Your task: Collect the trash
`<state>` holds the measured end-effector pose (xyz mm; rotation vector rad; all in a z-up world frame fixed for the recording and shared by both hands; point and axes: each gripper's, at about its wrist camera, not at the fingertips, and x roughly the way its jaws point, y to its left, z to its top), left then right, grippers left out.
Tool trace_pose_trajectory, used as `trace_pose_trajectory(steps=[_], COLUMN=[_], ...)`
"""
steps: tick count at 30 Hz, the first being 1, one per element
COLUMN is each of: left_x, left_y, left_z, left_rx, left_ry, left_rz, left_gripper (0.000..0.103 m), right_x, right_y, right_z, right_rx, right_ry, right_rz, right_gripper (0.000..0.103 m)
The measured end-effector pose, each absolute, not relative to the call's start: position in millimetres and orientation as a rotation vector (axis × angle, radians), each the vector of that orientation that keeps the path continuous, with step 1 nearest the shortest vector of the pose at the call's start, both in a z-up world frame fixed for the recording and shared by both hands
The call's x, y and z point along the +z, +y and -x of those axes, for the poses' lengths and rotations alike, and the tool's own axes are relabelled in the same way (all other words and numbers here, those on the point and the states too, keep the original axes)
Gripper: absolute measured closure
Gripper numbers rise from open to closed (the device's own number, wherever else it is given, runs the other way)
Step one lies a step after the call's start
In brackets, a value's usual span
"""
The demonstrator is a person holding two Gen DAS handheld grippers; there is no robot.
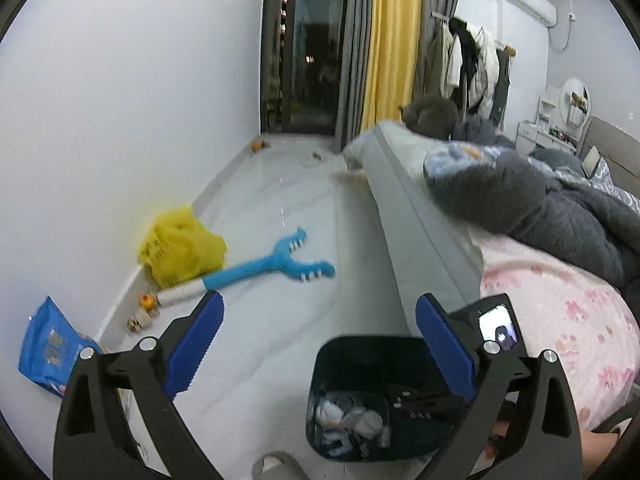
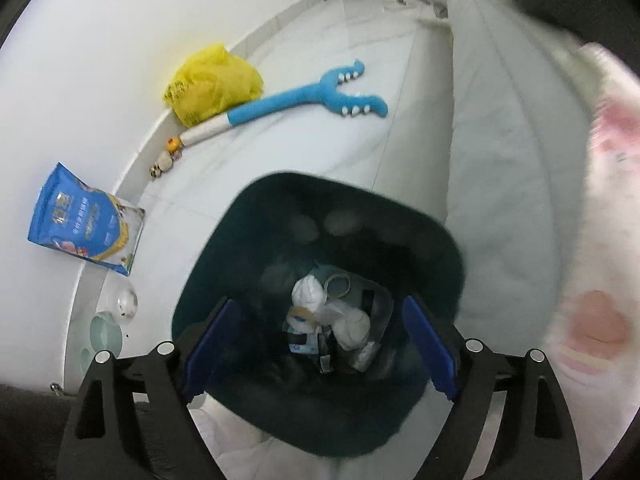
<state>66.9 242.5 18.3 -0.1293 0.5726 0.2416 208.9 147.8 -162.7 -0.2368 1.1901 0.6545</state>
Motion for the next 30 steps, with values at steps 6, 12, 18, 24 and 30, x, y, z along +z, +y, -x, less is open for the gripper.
trace_pose_trajectory(steps=[6, 12, 18, 24, 30], left_x=[35, 45, 42, 39, 37], left_y=[227, 197, 174, 148, 124], left_z=[-55, -45, -33, -16, -4], left_rx=[0.253, 0.243, 0.205, 0.164, 0.149], left_ry=[0.517, 0.496, 0.522, 0.526, 0.532], left_rz=[0.174, 0.144, 0.109, 0.076, 0.039], left_gripper=[0.004, 0.003, 0.003, 0.003, 0.003], right_x=[-116, -67, -16, 14, 48], right_y=[123, 73, -1, -83, -147], right_z=[-196, -178, -157, -129, -90], right_rx=[0.66, 0.616, 0.536, 0.429, 0.373], right_ry=[1.065, 0.933, 0.789, 0.695, 0.623], right_rz=[0.22, 0.178, 0.15, 0.112, 0.123], right_gripper=[0.013, 0.009, 0.003, 0.003, 0.003])
